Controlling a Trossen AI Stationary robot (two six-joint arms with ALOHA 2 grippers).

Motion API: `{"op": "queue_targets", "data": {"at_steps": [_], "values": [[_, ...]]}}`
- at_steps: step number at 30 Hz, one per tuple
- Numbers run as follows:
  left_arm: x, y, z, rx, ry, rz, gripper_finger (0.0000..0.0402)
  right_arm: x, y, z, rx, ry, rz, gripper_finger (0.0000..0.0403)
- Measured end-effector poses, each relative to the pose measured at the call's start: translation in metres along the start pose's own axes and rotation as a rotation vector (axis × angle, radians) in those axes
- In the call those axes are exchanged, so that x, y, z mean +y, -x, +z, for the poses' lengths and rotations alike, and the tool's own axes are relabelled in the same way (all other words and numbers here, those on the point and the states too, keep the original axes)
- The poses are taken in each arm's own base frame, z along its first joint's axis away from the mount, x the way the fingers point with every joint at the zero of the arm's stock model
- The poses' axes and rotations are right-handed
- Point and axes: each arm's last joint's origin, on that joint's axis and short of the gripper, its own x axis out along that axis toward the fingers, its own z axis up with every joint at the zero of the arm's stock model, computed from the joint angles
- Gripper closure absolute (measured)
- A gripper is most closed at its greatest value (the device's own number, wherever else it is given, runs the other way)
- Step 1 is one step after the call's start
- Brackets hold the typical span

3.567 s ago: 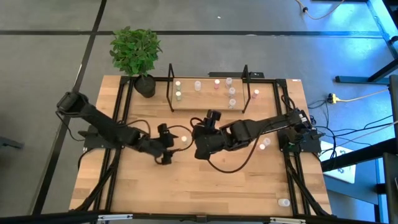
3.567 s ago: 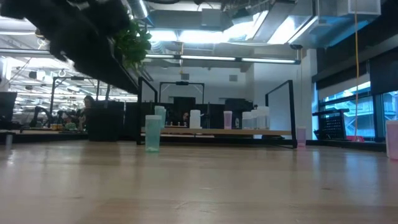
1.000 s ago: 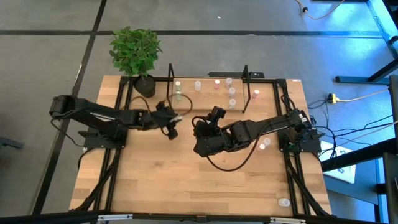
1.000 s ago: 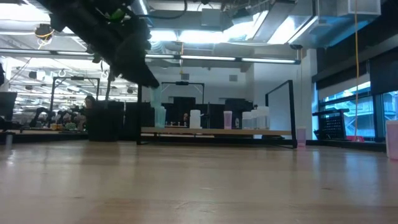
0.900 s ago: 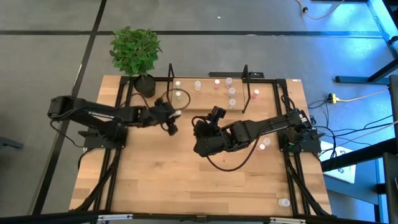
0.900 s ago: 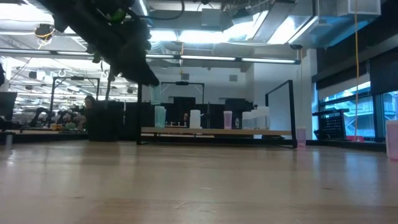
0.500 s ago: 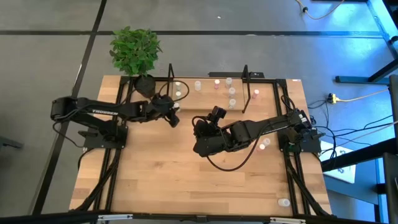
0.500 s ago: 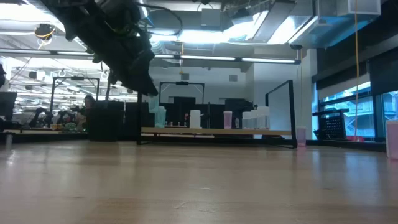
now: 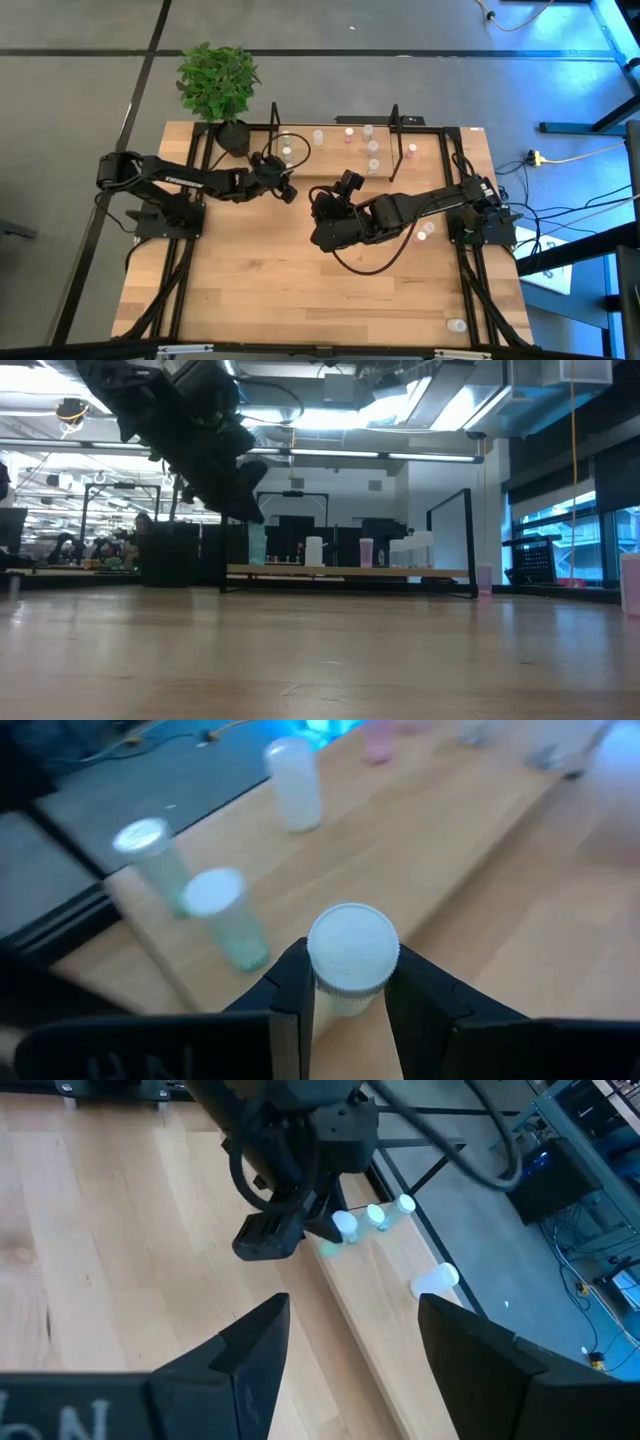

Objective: Pick and place medicine bottles onto shelf by color
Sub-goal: Put the blue medicine bottle on the shelf aligned with the other blue medicine bottle

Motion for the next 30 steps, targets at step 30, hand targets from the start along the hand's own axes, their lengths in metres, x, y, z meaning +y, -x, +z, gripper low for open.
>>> {"op": "queue_targets", "data": {"at_steps": [30], "values": [[0.0066,-0.0065,-0.0081,0.034,0.053,0.126,0.0320,-0.0018,0.0002,0.0007,-0.028,-0.077,-0.065,0.0178]]}}
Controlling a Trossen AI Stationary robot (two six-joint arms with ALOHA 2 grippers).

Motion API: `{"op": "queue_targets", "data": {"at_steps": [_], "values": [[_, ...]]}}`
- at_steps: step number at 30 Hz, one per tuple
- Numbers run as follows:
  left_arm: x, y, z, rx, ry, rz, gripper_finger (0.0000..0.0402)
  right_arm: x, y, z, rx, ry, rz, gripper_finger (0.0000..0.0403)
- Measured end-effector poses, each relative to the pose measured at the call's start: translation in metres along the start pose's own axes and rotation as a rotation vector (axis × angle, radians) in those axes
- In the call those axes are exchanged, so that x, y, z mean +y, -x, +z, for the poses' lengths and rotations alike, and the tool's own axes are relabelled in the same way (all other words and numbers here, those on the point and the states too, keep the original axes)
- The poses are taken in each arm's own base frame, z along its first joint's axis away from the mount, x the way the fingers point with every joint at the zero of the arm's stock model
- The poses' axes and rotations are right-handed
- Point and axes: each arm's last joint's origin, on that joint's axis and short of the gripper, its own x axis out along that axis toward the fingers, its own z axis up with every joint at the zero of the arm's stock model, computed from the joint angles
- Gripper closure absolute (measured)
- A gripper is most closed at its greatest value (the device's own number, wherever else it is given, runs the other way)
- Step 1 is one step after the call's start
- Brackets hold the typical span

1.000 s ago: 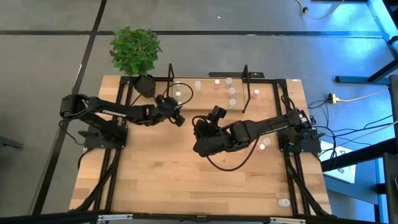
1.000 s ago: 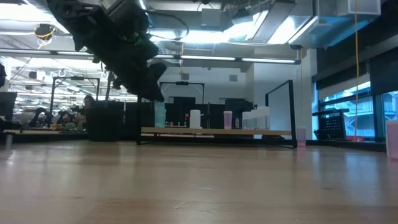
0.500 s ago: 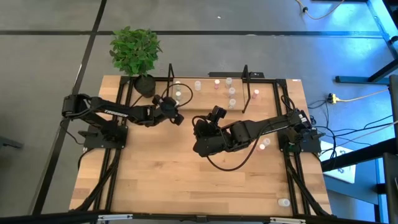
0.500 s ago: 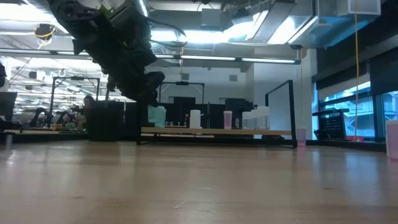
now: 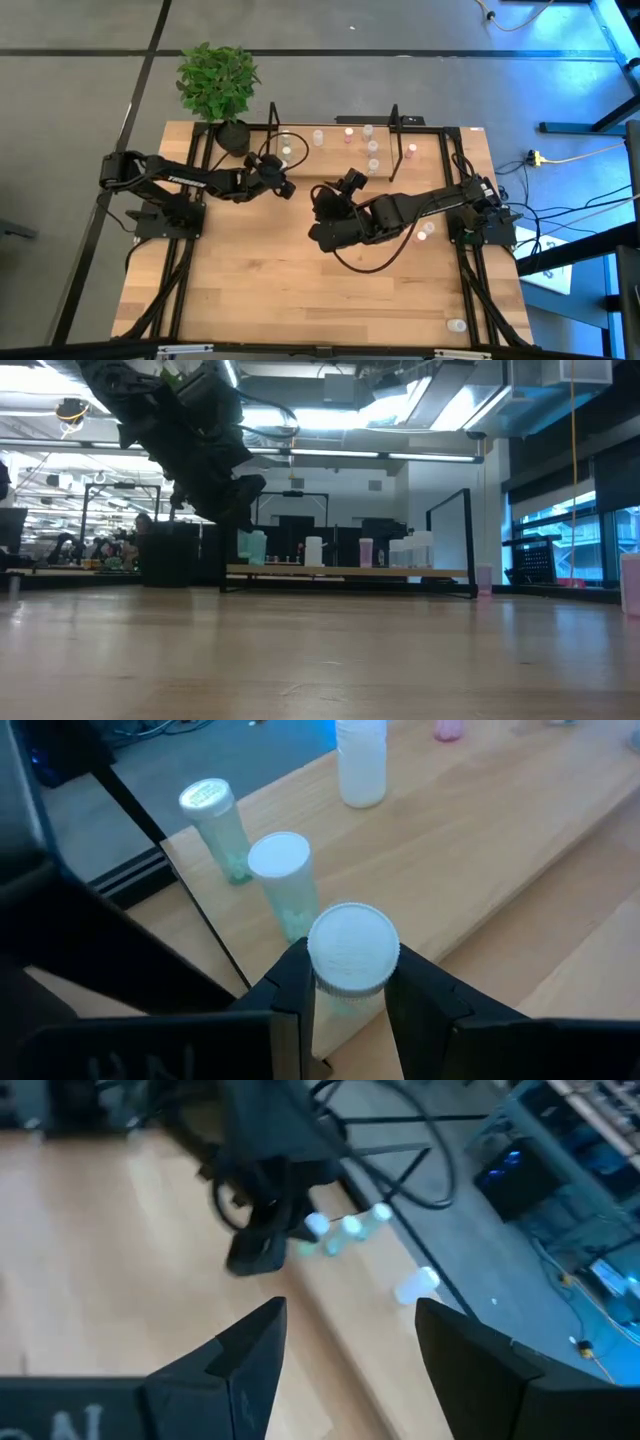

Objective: Pick and place medicine bottles onto shelf by color
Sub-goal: Put the blue medicine bottle on the shelf aligned with the other blue medicine bottle

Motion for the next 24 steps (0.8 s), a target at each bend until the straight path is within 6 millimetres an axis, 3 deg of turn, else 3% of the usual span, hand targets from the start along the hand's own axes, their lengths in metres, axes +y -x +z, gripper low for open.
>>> {"op": "queue_targets", "data": {"at_steps": [12,24], "values": [[-0.0004,-0.0001,-0.0001,0.009,0.000,-0.018,0.0320,0.0017,-0.0007,0.0003,0.001,-0.006,0.014,0.0178],[-0.0006,0.0001,-0.0001,0.008,0.001,-0.020,0.0320,0.0093,0.0006,-0.0027,0.119,-0.010,0.276,0.0178]]}}
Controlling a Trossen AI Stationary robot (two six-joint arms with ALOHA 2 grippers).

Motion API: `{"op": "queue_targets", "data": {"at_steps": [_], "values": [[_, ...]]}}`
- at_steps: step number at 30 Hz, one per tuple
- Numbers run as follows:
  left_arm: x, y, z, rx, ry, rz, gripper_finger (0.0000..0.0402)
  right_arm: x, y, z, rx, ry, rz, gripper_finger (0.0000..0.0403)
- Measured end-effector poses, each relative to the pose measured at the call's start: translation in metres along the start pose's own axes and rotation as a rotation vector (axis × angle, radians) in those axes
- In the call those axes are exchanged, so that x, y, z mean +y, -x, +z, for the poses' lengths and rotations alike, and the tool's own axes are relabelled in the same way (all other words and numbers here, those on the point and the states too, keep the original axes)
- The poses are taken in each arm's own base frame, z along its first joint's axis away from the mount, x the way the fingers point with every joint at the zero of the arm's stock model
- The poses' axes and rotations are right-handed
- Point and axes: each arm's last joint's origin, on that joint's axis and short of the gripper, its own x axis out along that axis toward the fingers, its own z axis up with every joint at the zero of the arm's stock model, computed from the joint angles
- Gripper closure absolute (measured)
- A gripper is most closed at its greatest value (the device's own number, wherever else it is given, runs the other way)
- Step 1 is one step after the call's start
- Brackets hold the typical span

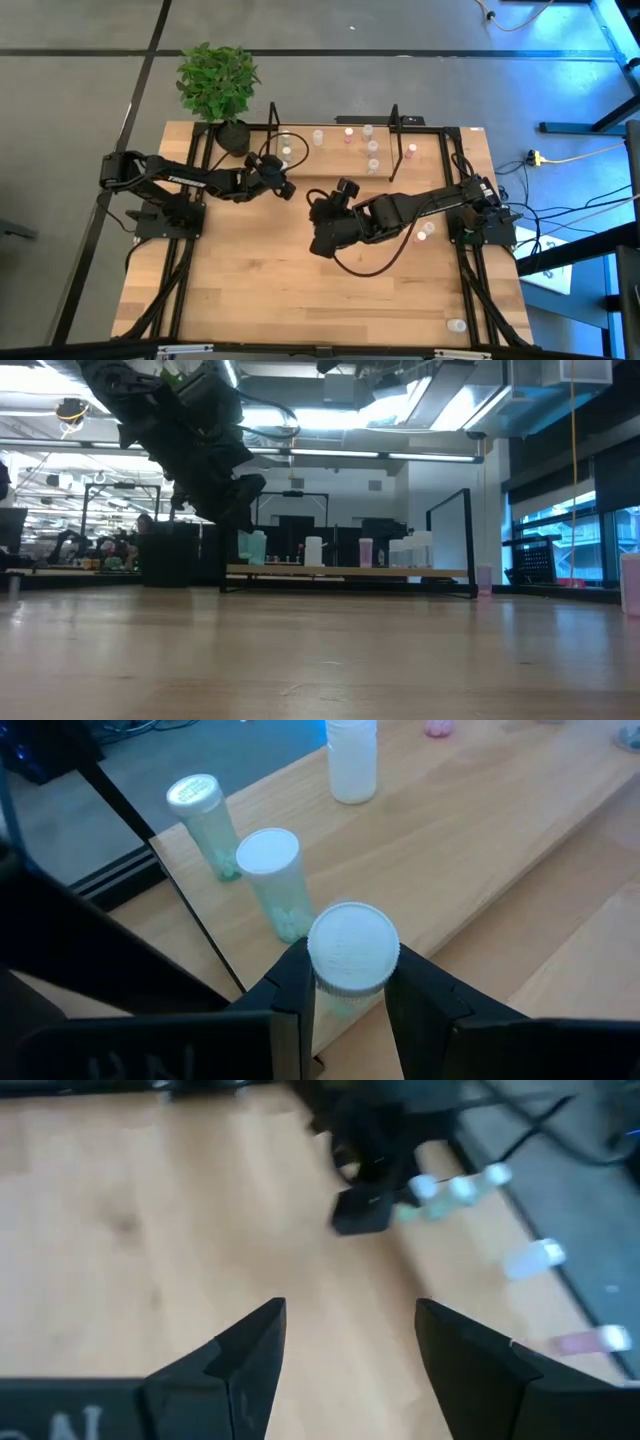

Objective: Pick and place medicine bottles onto shelf by color
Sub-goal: Put the blue medicine bottle on the shelf aligned with the other blue medicine bottle

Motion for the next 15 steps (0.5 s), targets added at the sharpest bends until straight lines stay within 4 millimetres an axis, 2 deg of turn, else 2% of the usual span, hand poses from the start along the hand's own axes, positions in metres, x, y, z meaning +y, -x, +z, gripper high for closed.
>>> {"op": "queue_targets", "data": {"at_steps": [8,15], "values": [[-0.0003,0.0000,-0.0001,0.005,0.014,-0.011,0.0320,0.0044,0.0004,-0.0021,0.072,0.001,0.154,0.0178],[0.0003,-0.0009,0.0000,0.011,0.041,-0.016,0.0320,0.0059,0.0007,-0.0028,0.097,0.000,0.206,0.0178]]}}
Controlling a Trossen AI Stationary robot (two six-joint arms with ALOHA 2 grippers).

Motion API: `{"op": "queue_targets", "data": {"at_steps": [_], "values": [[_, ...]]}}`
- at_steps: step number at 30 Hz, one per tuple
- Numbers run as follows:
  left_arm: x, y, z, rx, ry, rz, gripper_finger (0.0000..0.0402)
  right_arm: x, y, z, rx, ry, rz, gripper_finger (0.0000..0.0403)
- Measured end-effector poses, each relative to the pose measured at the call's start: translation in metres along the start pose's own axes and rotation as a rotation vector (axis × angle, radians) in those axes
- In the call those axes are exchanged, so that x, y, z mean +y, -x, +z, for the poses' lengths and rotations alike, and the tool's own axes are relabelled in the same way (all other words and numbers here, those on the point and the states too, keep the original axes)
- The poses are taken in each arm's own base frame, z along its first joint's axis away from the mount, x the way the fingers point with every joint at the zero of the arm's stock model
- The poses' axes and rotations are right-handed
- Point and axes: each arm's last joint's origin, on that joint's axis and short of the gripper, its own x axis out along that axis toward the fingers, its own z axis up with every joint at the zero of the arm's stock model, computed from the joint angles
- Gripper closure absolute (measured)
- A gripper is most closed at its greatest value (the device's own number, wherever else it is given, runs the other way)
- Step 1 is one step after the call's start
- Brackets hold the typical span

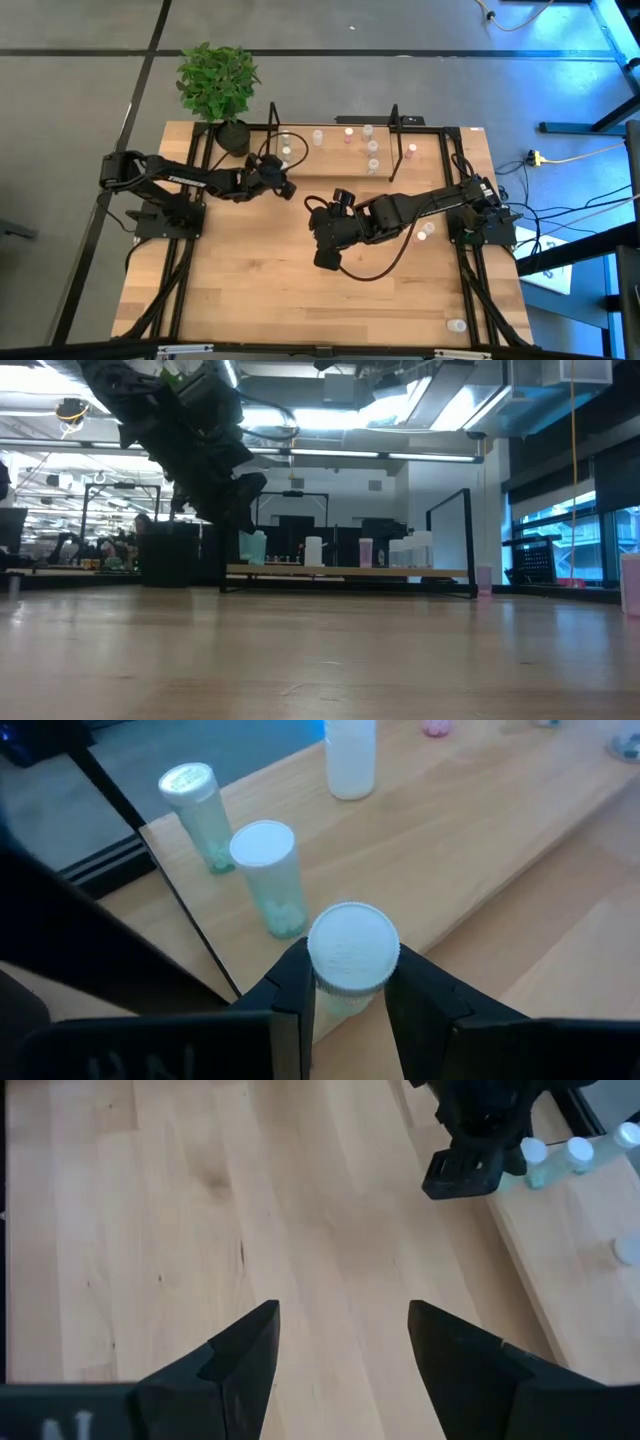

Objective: Pick and place medicine bottles onto shelf by color
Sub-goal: Put the blue medicine bottle on the shelf aligned with the other blue medicine bottle

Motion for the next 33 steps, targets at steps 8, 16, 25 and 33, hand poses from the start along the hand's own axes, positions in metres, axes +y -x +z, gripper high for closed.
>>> {"op": "queue_targets", "data": {"at_steps": [8,16,25,33], "values": [[-0.0006,-0.0096,-0.0044,0.011,0.041,0.019,0.0320,0.0003,0.0000,0.0008,-0.008,-0.002,0.003,0.0178],[-0.0019,-0.0103,-0.0024,-0.010,0.040,0.009,0.0320,0.0017,0.0001,0.0037,-0.037,-0.014,0.016,0.0178],[-0.0013,-0.0104,-0.0031,-0.005,0.020,0.019,0.0317,0.0021,0.0001,0.0046,-0.045,-0.017,0.019,0.0178],[-0.0011,-0.0104,-0.0030,-0.011,0.019,0.029,0.0291,0.0020,0.0001,0.0046,-0.045,-0.017,0.019,0.0178]]}}
